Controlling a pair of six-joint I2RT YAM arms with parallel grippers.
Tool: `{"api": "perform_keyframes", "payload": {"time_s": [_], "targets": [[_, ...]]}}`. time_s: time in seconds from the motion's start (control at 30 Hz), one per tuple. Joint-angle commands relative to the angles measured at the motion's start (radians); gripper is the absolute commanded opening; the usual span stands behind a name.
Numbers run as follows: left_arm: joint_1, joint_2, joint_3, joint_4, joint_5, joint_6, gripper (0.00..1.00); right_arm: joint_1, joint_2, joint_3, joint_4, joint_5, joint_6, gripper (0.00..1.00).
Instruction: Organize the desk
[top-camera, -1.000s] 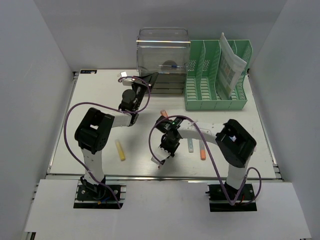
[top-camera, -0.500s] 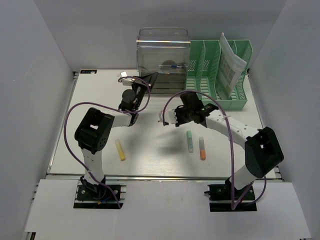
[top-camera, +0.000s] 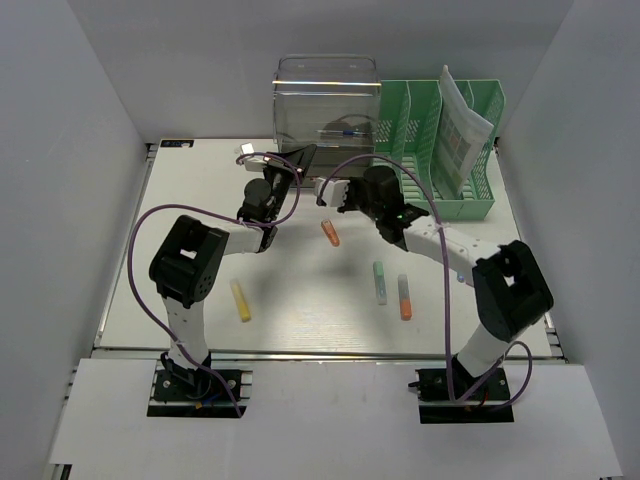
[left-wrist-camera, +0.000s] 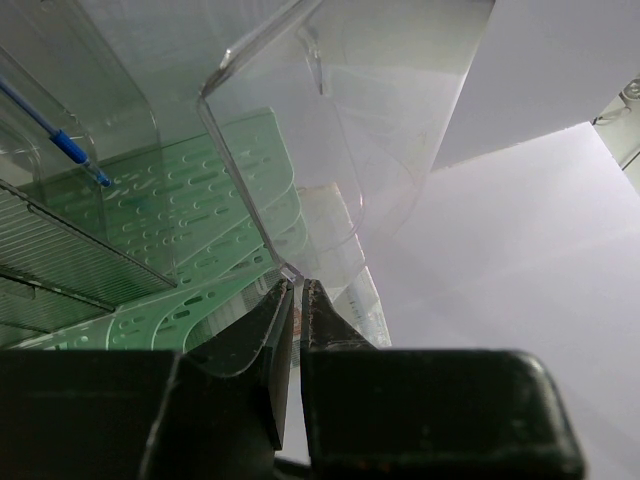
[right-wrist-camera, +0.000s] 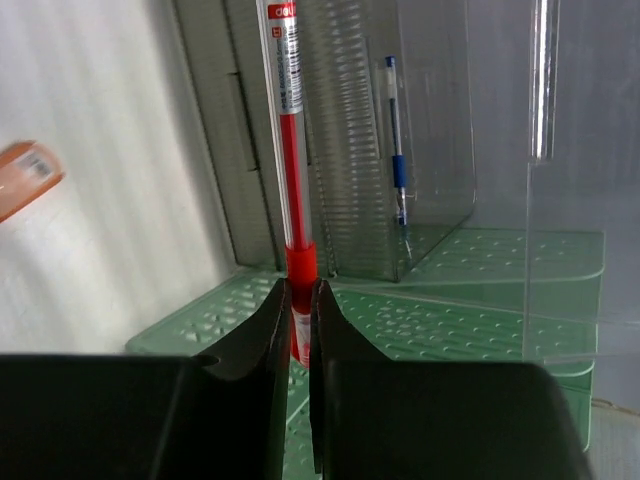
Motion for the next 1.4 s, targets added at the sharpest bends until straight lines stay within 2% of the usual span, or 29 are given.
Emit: {"api": "perform_keyframes", "payload": {"time_s": [0.0, 0.3, 0.43, 0.77, 0.93, 1.37], "targets": [[0.011, -0.057, -0.001, 0.047, -0.011, -0.006, 0.0, -0.003, 0.07, 0.09, 0.14, 0.065, 0.044, 0.0], [0.011, -0.058, 0.008, 0.045, -0.011, -0.004, 0.0, -0.008, 0.185, 0.161, 0.235, 0.096, -0.002, 0.0], [0.011, -0.058, 0.007, 0.044, -0.011, -0.006, 0.0, -0.006, 0.212, 0.13, 0.362, 0.108, -0.042, 0.0], [0.011, -0.063, 0.011, 0.034, -0.011, -0.004, 0.0, -0.037, 0.287, 0.12, 0.508, 0.111, -0.091, 0.0], [0.011, -0.062, 0.017, 0.034, -0.011, -0.003, 0.0, -0.044, 0.317, 0.075, 0.624, 0.12, -0.147, 0.0], [0.011, -0.062, 0.026, 0.028, -0.007, -0.003, 0.0, -0.055, 0.434, 0.095, 0.801, 0.178, -0.325, 0.0]]}}
